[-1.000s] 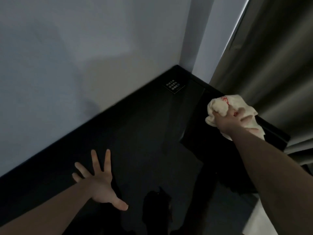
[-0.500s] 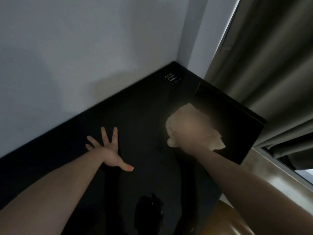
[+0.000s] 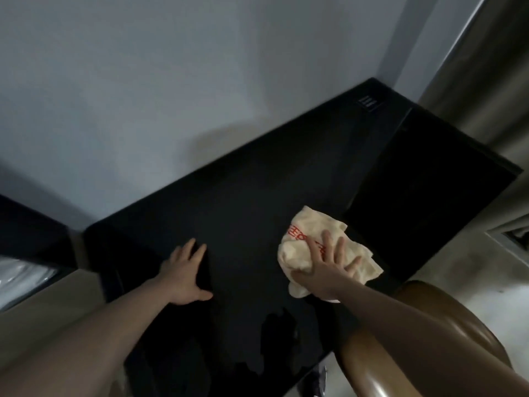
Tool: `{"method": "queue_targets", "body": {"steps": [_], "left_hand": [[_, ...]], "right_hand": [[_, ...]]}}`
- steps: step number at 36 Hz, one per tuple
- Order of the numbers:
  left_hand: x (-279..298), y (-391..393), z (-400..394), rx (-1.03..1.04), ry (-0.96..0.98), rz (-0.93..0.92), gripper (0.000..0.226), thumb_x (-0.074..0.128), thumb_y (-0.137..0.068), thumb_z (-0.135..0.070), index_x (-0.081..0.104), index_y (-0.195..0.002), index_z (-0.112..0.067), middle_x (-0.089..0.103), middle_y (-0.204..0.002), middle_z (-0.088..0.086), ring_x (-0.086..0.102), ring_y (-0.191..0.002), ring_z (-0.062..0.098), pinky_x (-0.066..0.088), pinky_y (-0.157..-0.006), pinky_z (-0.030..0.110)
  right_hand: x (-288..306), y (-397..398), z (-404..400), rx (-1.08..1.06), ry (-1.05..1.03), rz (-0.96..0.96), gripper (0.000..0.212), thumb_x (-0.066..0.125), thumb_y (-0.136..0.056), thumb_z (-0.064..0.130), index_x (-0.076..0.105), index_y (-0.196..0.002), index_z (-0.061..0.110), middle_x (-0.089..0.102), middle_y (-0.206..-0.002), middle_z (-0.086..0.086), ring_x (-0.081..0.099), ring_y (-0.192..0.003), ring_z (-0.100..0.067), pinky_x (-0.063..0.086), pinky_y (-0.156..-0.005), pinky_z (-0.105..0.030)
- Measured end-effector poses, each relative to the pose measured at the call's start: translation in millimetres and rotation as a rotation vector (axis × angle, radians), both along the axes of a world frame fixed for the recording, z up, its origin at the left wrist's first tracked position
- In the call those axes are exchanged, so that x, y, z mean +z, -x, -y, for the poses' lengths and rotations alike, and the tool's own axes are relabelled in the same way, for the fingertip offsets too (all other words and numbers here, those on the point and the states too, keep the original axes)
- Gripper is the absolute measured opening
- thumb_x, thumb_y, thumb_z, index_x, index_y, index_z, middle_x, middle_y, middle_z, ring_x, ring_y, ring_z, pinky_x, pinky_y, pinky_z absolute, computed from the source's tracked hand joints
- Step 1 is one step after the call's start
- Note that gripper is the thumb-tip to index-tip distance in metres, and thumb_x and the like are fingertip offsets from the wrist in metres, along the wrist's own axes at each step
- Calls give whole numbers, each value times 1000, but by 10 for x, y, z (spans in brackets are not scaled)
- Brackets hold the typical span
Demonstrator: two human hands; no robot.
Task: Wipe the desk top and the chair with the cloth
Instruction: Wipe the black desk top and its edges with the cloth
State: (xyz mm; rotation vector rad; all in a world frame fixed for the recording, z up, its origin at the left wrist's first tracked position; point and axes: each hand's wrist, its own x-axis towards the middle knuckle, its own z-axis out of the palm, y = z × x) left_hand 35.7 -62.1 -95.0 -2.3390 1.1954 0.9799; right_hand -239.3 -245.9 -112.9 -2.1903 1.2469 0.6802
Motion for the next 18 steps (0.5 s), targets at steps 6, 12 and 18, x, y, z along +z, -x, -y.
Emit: {"method": "queue_targets", "body": {"steps": [6, 12, 18], "left_hand": [[-83, -511, -795, 283, -144, 70, 153, 86, -68, -62, -35, -153, -22, -36, -163, 10, -10, -154, 45, 24, -123, 53], [-182, -552, -782, 366, -102, 19, 158, 90, -66, -56, -37, -151, -21, -39, -161, 11, -12, -153, 49, 26, -123, 53], [-213, -582, -819, 371, -73, 49, 160, 93, -60, -59, -31, -155, -24, -33, -164, 8, -8, -154, 47, 27, -123, 52]], "right_hand": [[-48, -137, 36, -40, -2, -33, 102, 35, -82, 87, -21, -155, 43, -42, -159, 2, -39, -144, -37, -13, -110, -76], [-129, -313, 322, -77, -12, -34, 103, 34, -81, 88, -20, -156, 43, -42, -159, 2, -39, -144, -37, -15, -110, -75], [-151, -564, 644, -176, -1, -11, 105, 34, -78, 91, -18, -156, 43, -40, -160, 2, -38, -145, -38, -15, -109, -77]]}}
